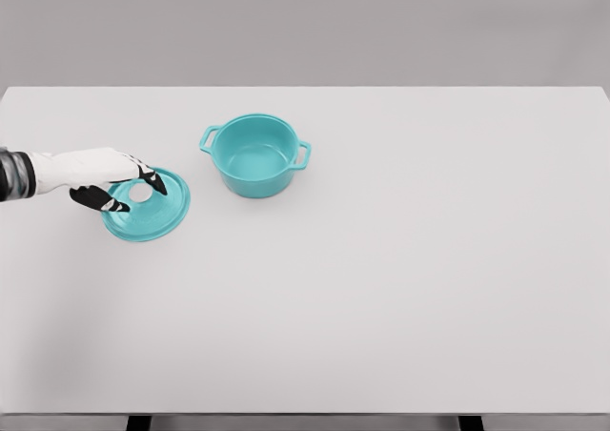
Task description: Cover the pot with left arm
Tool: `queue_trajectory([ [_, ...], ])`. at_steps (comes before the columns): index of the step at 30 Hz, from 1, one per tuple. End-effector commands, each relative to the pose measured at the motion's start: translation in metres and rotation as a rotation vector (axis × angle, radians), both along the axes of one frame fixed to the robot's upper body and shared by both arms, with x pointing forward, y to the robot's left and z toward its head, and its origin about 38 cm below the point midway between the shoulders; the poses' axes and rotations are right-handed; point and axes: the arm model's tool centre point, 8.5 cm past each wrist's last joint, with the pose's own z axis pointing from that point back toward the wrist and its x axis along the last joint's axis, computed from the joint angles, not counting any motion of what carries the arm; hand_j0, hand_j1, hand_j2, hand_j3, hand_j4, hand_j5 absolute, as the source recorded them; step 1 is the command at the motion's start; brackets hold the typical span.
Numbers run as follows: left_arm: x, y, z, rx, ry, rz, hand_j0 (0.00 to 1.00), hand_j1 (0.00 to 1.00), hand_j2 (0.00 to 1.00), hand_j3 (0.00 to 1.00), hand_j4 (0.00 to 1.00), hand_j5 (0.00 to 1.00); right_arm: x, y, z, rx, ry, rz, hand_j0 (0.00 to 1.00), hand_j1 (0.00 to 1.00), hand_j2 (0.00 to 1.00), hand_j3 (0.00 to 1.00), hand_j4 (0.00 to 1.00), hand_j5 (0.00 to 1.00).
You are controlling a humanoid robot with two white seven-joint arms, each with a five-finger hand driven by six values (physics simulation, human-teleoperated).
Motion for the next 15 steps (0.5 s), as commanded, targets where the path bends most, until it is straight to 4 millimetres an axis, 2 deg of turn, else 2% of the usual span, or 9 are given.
queue_trajectory([
  [1, 0.0006, -0.0027, -0.0012, -0.009, 0.002, 0.000, 0.69, 0.69, 0.69, 0.69, 0.69, 0.69, -0.0002, 0.0001, 0.0000, 0.000, 0.000, 0.000, 1.00, 1.00, 1.00, 1.00, 1.00, 1.00],
  [15, 0.0005, -0.0025, -0.0017, -0.012, 0.004, 0.001, 0.58, 0.58, 0.58, 0.58, 0.58, 0.58, 0.0003, -0.0001, 0.0000, 0.000, -0.001, 0.000, 1.00, 1.00, 1.00, 1.00, 1.00, 1.00],
])
